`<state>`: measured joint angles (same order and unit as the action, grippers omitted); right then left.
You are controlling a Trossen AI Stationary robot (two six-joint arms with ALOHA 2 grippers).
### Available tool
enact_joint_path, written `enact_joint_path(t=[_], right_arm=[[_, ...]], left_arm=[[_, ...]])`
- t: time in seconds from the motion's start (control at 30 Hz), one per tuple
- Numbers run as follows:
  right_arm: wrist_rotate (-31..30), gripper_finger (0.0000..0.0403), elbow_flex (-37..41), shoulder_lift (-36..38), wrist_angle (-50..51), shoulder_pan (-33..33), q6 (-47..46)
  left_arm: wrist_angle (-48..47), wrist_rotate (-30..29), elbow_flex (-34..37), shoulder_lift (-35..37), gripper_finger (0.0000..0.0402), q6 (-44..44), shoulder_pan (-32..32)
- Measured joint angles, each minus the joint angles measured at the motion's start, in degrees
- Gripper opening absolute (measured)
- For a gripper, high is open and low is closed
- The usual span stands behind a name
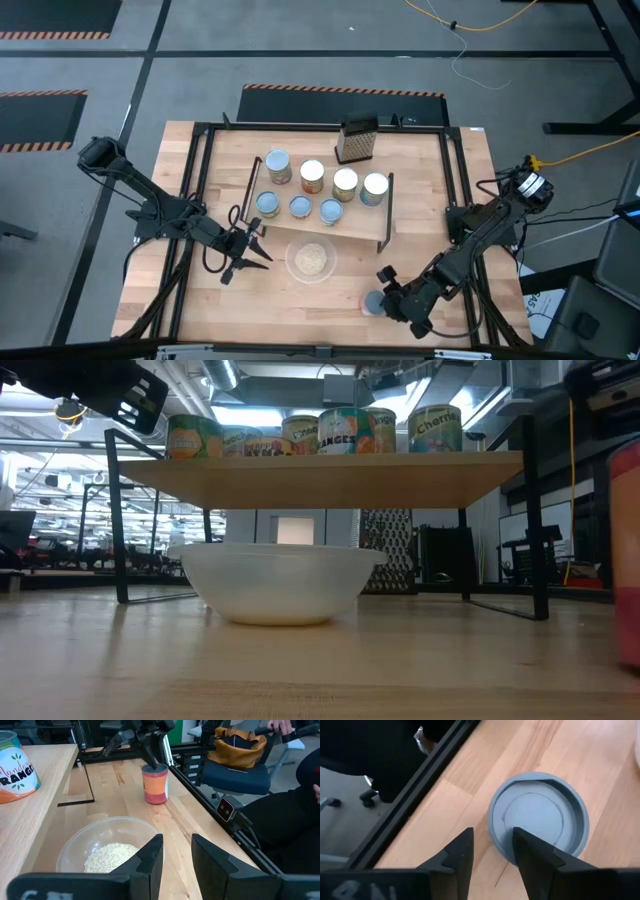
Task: Pick and place cans onto a shelf
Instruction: Put the canned fruits on the shelf
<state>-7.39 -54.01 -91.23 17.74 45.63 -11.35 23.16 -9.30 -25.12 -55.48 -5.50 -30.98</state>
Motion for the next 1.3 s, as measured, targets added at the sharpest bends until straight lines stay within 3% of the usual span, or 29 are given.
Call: enact_joint_path(t=[0.23,0.6,0.93,1.1,1.3], right_arm=[[-0.9,0.0116,1.3,0.1,-2.5,-0.1,0.0],[-0.6,0.0011,1.4,0.1,-3.4,-0.1,0.1],[-0.3,0.0006,0.2,-0.1,-4.9,0.0,-0.1],[-0.3,0.0007,-5.4,-0.1,-3.0,-0.1,-0.1],[-0.4,0.0007,-16.5,-0.1,7.5,-0.1,-0.1]], left_arm=[[0.0,0.0,0.0,0.0,0.0094,0.0,0.0],[0.0,0.0,0.0,0.0,0.0094,0.0,0.0],[0.0,0.0,0.0,0.0,0.0094,0.0,0.0],[0.0,0.0,0.0,0.0,0.0094,0.0,0.0],[0.0,0.0,0.0,0.0,0.0094,0.0,0.0]])
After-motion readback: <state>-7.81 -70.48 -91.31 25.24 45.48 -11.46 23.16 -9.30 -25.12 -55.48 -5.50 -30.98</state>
